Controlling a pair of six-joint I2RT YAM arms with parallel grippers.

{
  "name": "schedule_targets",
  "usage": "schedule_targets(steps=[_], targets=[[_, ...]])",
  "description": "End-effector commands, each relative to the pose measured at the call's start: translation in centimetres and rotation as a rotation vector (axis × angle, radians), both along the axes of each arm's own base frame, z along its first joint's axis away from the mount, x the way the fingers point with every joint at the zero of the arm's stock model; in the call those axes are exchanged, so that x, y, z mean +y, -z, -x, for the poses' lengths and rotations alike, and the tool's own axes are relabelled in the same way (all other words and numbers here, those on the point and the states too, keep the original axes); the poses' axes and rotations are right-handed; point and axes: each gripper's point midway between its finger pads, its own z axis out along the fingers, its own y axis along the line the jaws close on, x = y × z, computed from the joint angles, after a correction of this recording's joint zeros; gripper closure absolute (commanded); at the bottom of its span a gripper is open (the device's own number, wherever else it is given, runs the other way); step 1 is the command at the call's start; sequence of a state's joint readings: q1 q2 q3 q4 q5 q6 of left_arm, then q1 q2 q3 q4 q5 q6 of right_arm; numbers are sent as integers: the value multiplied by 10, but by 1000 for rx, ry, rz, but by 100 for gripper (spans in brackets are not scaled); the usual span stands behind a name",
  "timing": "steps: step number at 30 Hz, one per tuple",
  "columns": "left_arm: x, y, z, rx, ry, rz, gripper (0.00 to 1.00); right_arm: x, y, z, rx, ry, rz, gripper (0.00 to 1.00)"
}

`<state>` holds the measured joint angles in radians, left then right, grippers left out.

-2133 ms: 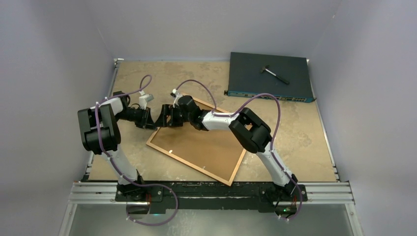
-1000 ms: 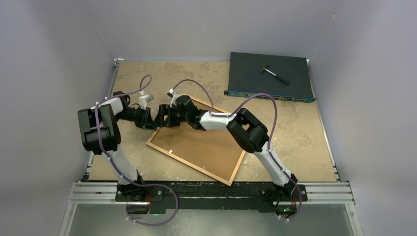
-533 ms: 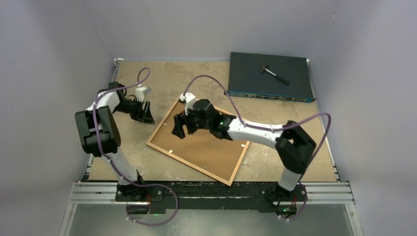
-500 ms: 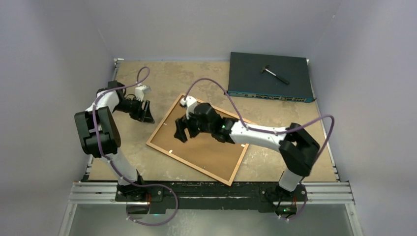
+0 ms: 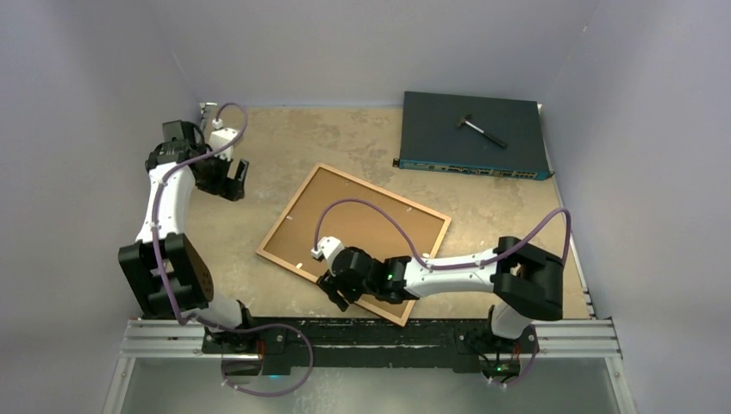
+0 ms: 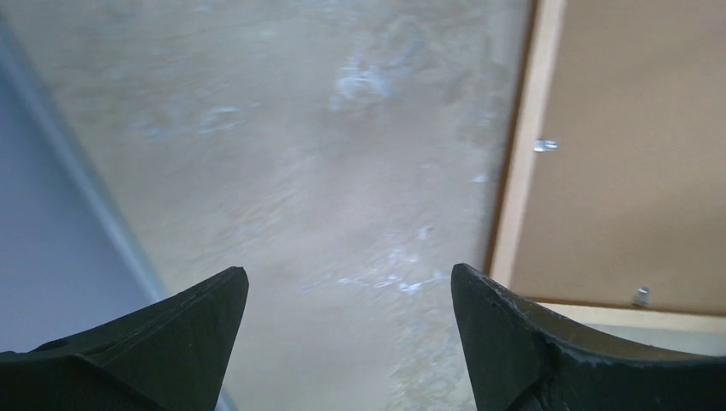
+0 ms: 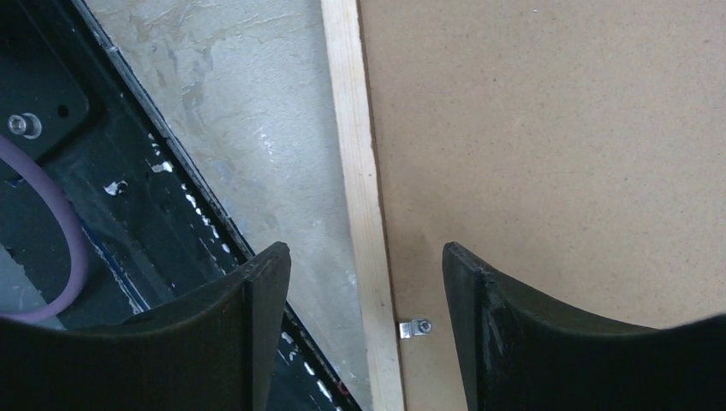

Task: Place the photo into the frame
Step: Install the photo frame at the center of the board, then turn over the photo frame at the center of the board.

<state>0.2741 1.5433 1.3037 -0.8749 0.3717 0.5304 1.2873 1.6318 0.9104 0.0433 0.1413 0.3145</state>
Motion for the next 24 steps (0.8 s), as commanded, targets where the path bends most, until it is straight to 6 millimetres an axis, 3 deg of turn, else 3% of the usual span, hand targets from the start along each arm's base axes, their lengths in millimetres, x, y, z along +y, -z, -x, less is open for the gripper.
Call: schedule_targets(steps=[1,4,8,10,14,17,18,21,24], targets=[[48,-35,-3,-129,-189,-211,12,15,-3,-1,-66,36,-11,35],[39,-33,6,-113,-135,-188,10,18,5,0,-80,46,14,41],[11,-29,17,-100,-28,-83,9,19,11,-4,-98,68,20,49],[-5,-29,22,-125,49,-28,14,19,12,-6,-106,79,21,55],[-39,-26,39,-234,250,47,15,19,10,-8,-118,94,21,75],[-62,-9,64,-295,448,65,8,19,7,-11,-124,117,23,95],[-67,-2,73,-312,517,53,6,20,4,-12,-125,121,21,99],[-76,16,96,-361,697,-7,2,30,-11,-10,-118,102,2,100],[-83,26,113,-417,862,-71,1,45,-42,-18,-152,96,-51,100]])
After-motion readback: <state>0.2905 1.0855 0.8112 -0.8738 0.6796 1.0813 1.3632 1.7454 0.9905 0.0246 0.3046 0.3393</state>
